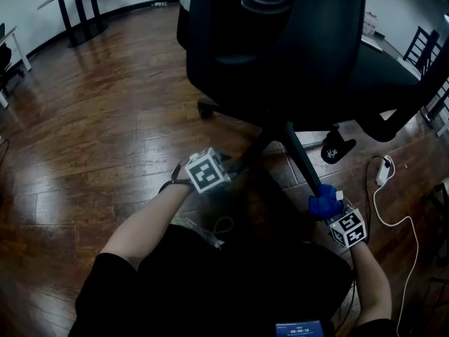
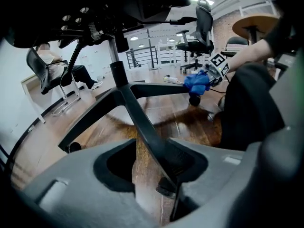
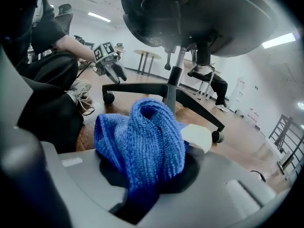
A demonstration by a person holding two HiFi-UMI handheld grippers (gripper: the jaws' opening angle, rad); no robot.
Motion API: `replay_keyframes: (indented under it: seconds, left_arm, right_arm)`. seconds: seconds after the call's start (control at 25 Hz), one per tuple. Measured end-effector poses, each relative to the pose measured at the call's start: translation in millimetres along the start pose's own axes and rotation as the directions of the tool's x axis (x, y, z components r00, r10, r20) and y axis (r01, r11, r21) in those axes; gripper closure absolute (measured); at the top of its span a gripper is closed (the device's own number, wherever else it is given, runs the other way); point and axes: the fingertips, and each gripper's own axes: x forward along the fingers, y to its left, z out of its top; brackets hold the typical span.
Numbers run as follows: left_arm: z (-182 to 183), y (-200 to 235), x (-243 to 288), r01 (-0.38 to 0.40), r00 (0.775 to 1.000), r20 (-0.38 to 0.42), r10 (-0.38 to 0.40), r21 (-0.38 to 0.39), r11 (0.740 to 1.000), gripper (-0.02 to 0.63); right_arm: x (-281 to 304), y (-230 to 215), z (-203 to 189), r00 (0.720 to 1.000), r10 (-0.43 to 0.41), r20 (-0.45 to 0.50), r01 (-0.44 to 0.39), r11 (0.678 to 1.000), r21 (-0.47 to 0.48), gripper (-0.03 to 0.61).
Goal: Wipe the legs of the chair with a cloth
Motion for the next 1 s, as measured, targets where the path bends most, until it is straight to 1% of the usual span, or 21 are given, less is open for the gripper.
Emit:
replay_keyframes:
  seconds: [0.04, 0.08, 0.12, 0.2, 0.24, 0.28, 0.36, 0.4, 0.52, 0.56, 0.6, 0.64, 0.76, 0.88, 1.0]
  left_arm:
    - [0.3, 0.5, -0.2, -0.004, 1.0, 0.0, 0.004, -0.011, 1.0, 0.424]
    - [0.7, 2.2, -0.7, -0.01, 1.0, 0.002, 0.01, -0.028, 1.0, 0.414]
    - [0.2, 4.6, -1.6, -0.015, 1.0, 0.001, 0.015, -0.052, 0.999, 0.397]
    - [-1.2, 5.2, -2.6, 0.003, 1.0, -0.003, -0.003, -0.105, 0.994, 0.358]
    - [-0.3, 0.6, -1.6, 0.031, 1.0, -0.002, -0.031, -0.12, 0.992, 0.276]
    - [1.3, -6.1, 0.8, 0.059, 0.998, -0.004, -0.06, -0.122, 0.991, 0.216]
    - [2.6, -19.1, 10.6, 0.09, 0.995, -0.03, -0.092, -0.082, 0.993, 0.215]
    - [0.0, -23.8, 17.5, 0.092, 0.994, -0.057, -0.095, -0.051, 0.994, 0.215]
    - [-15.3, -27.8, 38.3, 0.074, 0.986, -0.152, -0.069, 0.03, 0.997, 0.22]
    - [-18.2, -28.2, 42.8, 0.071, 0.984, -0.165, -0.063, 0.039, 0.997, 0.277]
    - [-19.3, -28.6, 45.4, 0.068, 0.984, -0.167, -0.062, 0.034, 0.997, 0.338]
    - [-19.1, -28.6, 46.6, 0.068, 0.985, -0.161, -0.063, 0.022, 0.997, 0.349]
    - [-15.7, -28.0, 46.4, 0.077, 0.988, -0.134, -0.078, -0.013, 0.997, 0.356]
    - [-14.9, -30.3, 46.7, 0.079, 0.986, -0.146, -0.079, -0.009, 0.997, 0.359]
    - [-16.2, -29.5, 46.5, 0.073, 0.985, -0.156, -0.074, -0.014, 0.997, 0.364]
  right_arm:
    - [-2.8, 3.9, -4.2, 1.0, 0.005, 0.002, -0.005, 1.0, -0.005, 0.492]
    - [-3.6, 9.1, -8.0, 1.0, 0.016, -0.008, -0.016, 0.999, -0.034, 0.492]
    - [-2.3, 15.4, -11.8, 0.999, 0.029, -0.034, -0.032, 0.996, -0.088, 0.492]
    - [5.2, 26.5, -16.8, 0.994, 0.03, -0.102, -0.053, 0.972, -0.23, 0.492]
    - [10.1, 27.2, -14.9, 0.993, 0.009, -0.118, -0.042, 0.959, -0.282, 0.495]
    - [15.2, 24.0, -9.5, 0.993, -0.02, -0.119, -0.018, 0.951, -0.308, 0.495]
    - [25.9, 13.9, 6.0, 0.992, -0.065, -0.112, 0.026, 0.948, -0.318, 0.497]
    - [31.7, 10.4, 13.5, 0.99, -0.075, -0.118, 0.033, 0.944, -0.329, 0.499]
    - [53.9, 4.3, 39.6, 0.987, -0.087, -0.135, 0.03, 0.926, -0.377, 0.5]
    - [63.2, 1.7, 50.7, 0.987, -0.09, -0.131, 0.033, 0.922, -0.385, 0.5]
    - [73.5, -1.7, 63.1, 0.988, -0.095, -0.124, 0.039, 0.92, -0.39, 0.501]
    - [84.7, -5.9, 76.6, 0.988, -0.103, -0.115, 0.049, 0.917, -0.396, 0.502]
    - [119.4, -20.0, 120.8, 0.986, -0.143, -0.082, 0.096, 0.903, -0.42, 0.502]
    - [148.2, -32.7, 159.6, 0.976, -0.21, -0.061, 0.162, 0.883, -0.439, 0.502]
    - [164.5, -37.7, 179.1, 0.965, -0.253, -0.068, 0.195, 0.868, -0.457, 0.502]
